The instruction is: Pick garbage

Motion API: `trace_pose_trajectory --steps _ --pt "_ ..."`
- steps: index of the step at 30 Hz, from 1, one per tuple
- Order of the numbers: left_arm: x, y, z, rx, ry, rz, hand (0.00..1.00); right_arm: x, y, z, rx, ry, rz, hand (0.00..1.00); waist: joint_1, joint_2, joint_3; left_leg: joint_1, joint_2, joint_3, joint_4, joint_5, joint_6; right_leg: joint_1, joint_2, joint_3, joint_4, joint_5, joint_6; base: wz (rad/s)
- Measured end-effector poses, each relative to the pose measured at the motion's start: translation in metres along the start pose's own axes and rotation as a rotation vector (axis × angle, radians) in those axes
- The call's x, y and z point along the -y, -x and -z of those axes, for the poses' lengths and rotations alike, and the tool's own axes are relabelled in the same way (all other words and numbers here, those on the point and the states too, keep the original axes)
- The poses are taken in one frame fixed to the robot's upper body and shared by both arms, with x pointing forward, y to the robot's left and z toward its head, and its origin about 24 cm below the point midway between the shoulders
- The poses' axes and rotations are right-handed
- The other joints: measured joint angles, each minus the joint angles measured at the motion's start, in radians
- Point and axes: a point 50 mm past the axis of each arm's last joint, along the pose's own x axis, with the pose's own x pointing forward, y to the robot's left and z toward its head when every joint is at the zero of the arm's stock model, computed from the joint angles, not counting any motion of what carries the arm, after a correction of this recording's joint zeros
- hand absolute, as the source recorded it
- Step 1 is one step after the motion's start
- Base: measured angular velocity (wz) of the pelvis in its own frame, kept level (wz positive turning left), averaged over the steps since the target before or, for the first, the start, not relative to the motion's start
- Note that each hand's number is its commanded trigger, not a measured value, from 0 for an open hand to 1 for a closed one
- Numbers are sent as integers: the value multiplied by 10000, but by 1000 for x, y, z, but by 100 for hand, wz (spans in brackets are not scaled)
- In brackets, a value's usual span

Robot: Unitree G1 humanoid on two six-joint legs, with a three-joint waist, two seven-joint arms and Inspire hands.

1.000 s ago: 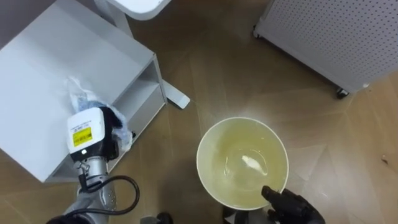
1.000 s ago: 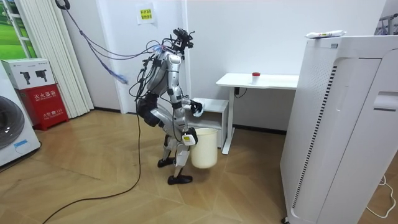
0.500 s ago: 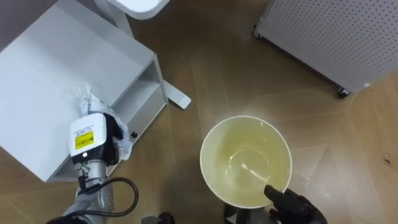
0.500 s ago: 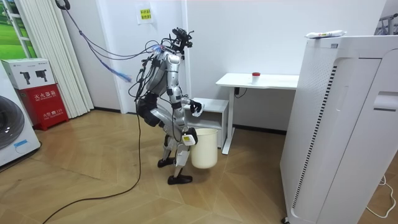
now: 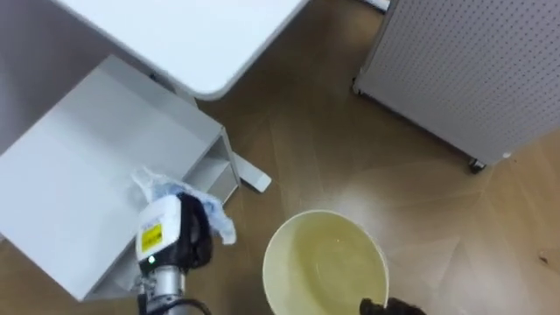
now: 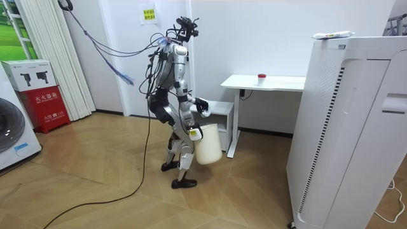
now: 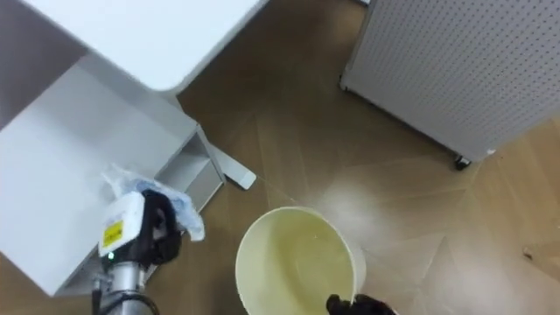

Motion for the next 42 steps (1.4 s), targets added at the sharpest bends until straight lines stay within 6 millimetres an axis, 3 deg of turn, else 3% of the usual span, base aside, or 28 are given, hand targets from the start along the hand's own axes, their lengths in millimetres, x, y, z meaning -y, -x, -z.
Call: trace_pose_trajectory --steps 1,2,3,5,9,14,17,19,20,31,37,42 --pt "4 4 0 7 19 252 100 -1 0 2 -42 39 -9 100 -2 -32 -20 102 0 26 -56 3 -1 72 -1 5 -32 1 2 -8" --pt "13 12 0 -1 76 762 100 -1 1 6 -126 165 -38 100 8 -90 -71 299 36 101 -140 4 -3 253 36 27 -137 3 5 -15" --pt "21 21 3 -69 114 1249 100 -1 2 12 -226 161 -37 100 95 -204 -172 533 65 248 -329 9 -11 397 52 59 -265 17 26 -18" --pt "34 33 -2 -42 314 2022 100 2 5 19 -341 93 32 100 152 -225 -241 815 77 281 -509 24 -16 677 91 42 -524 64 57 -10" --pt "53 44 -17 136 800 3470 100 2 5 24 -502 123 113 100 208 -261 -262 1183 65 361 -899 196 33 1010 89 81 -849 258 114 0" --pt "64 51 -22 136 1054 4694 100 0 5 25 -528 56 -7 100 256 -275 -267 1464 150 556 -1001 210 42 1209 215 254 -987 361 111 -10" --pt "67 54 -20 -132 1387 5254 91 -3 5 27 -549 25 -101 100 270 -278 -267 1593 173 711 -1225 303 -19 1265 332 355 -1235 508 68 -15" --pt "69 57 -21 -260 1597 5616 56 -4 5 27 -521 -40 -144 100 274 -279 -267 1636 179 737 -1367 384 -49 1277 378 375 -1401 577 38 -8" --pt "72 60 -20 -343 1700 5881 0 -5 5 27 -530 4 -180 100 277 -278 -267 1677 178 762 -1482 443 -63 1288 389 379 -1432 614 19 -4" --pt "84 75 -25 3 1521 7286 0 -6 5 30 -602 104 -364 100 332 -245 -277 1685 188 766 -1617 507 -135 1280 436 362 -1565 635 -15 -1" --pt "83 74 -32 294 1707 7325 0 -1 7 31 -625 119 -238 100 470 -99 -368 1794 164 765 -1751 546 -143 1359 429 346 -1616 639 -18 0" --pt "77 70 -20 257 1277 7387 0 6 10 34 -752 -128 -233 100 455 -42 -369 2538 146 776 -2147 597 -208 2064 476 326 -2009 645 -16 0"
